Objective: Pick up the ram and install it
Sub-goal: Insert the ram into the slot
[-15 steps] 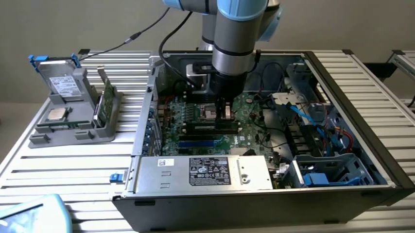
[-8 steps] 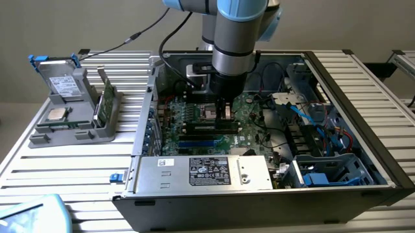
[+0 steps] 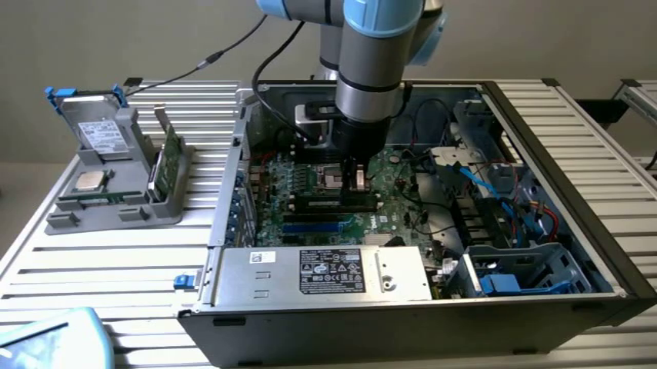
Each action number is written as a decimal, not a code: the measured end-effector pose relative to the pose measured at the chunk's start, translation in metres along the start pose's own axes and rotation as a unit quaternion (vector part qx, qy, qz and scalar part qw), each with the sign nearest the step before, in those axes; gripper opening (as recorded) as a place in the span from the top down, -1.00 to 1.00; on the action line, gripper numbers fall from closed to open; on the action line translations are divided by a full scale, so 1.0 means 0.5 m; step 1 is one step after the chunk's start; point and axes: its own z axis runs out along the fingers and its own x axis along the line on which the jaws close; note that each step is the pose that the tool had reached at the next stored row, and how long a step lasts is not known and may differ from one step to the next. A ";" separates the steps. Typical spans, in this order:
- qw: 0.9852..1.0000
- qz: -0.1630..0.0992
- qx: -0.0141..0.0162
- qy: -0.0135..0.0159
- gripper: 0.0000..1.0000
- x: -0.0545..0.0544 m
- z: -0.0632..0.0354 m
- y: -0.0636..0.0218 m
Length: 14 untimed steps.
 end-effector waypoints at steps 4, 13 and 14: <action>1.000 0.000 0.000 0.000 0.73 0.000 0.000 0.000; 1.000 0.000 0.000 0.000 0.73 0.000 0.001 0.000; 1.000 0.000 0.000 0.000 0.73 0.000 0.001 0.000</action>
